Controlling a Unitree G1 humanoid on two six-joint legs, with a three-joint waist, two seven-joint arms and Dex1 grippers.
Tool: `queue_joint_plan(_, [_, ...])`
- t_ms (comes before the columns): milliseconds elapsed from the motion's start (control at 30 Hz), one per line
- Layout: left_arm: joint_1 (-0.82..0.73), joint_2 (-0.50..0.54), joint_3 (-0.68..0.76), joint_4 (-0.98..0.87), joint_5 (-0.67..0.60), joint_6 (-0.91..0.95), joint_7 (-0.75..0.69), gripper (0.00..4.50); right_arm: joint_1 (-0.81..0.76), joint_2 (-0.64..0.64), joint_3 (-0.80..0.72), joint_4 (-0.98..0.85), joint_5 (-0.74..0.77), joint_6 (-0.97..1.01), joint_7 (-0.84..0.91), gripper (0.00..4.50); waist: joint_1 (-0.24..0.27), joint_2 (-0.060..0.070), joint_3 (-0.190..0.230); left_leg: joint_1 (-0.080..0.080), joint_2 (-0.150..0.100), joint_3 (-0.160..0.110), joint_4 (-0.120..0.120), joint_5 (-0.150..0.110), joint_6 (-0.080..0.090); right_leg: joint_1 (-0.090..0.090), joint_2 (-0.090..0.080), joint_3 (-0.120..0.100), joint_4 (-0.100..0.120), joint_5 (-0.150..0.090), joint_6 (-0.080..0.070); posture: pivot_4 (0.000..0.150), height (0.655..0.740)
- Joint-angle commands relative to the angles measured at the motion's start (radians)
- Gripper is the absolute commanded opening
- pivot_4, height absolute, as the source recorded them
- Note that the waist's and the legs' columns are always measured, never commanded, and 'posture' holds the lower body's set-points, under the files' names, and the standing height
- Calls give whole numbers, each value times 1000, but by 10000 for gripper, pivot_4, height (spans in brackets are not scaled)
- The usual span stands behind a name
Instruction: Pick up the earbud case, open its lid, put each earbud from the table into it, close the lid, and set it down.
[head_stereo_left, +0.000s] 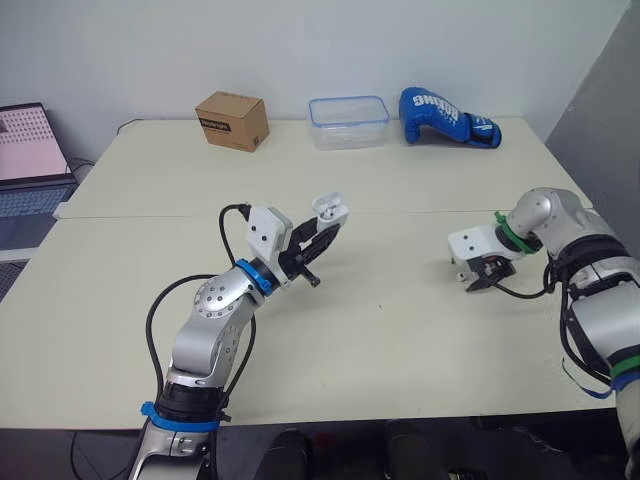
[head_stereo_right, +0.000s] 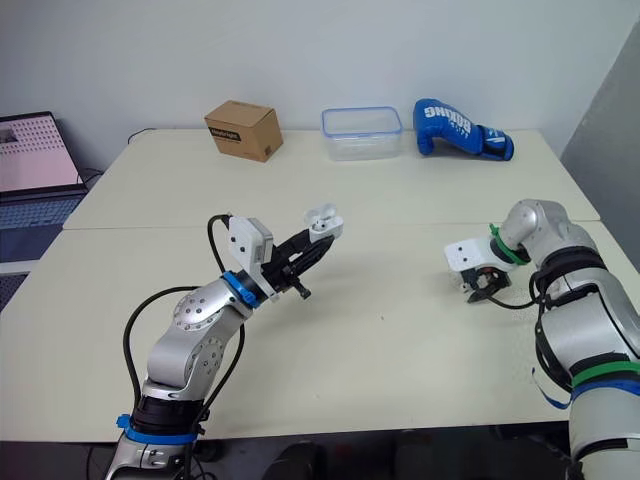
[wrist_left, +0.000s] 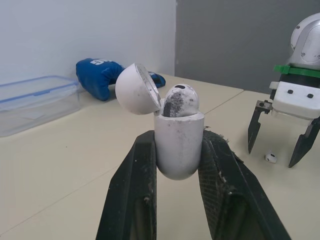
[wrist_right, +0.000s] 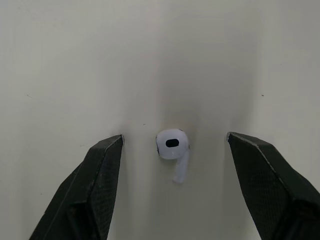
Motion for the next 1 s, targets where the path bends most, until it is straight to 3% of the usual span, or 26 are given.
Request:
queue_joint_plan(33, [-5, -8, -7, -43, 0, -4, 9, 7664, -18, 5, 11, 10, -45, 18, -31, 28617, 0, 0, 0, 0, 0, 0, 0, 0, 0, 0, 0, 0, 0, 0, 0, 1500, 7400])
queue_joint_plan(200, [-7, -11, -14, -39, -1, -8, 11, 7664, -13, 2, 1, 10, -59, 24, -19, 12625, 0, 0, 0, 0, 0, 0, 1, 0, 0, 1, 0, 0, 0, 0, 0, 1500, 7400])
queue_joint_plan(333, [-11, -17, -22, -35, -1, -10, 11, 7664, 0, -5, -21, 3, -39, 55, 9, 3545, 0, 0, 0, 0, 0, 0, 1, 0, 0, 1, 0, 0, 0, 0, 0, 1500, 7400])
queue_joint_plan(567, [14, -15, -18, -52, -6, -5, 16, 7664, 72, -167, -104, -86, 4, 238, 54, 3573, 15, 0, 0, -1, -2, -1, 0, 0, 0, 0, -1, 0, 0, 0, 0, 1500, 7400])
queue_joint_plan(833, [34, -23, -24, -53, -9, 6, 16, 7664, 467, -391, -287, -566, 152, 715, 161, 3573, 14, 1, 0, -3, -3, -3, 0, -1, 1, 0, -3, 0, 0, 0, 0, 1500, 7400])
queue_joint_plan(1000, [8, -29, -32, -16, -4, -2, 5, 7664, 684, -422, -376, -841, 219, 1030, 115, 3573, 11, 2, 0, 0, -1, 0, 2, -1, 1, 1, -1, 0, 0, -1, 1, 1500, 7400])
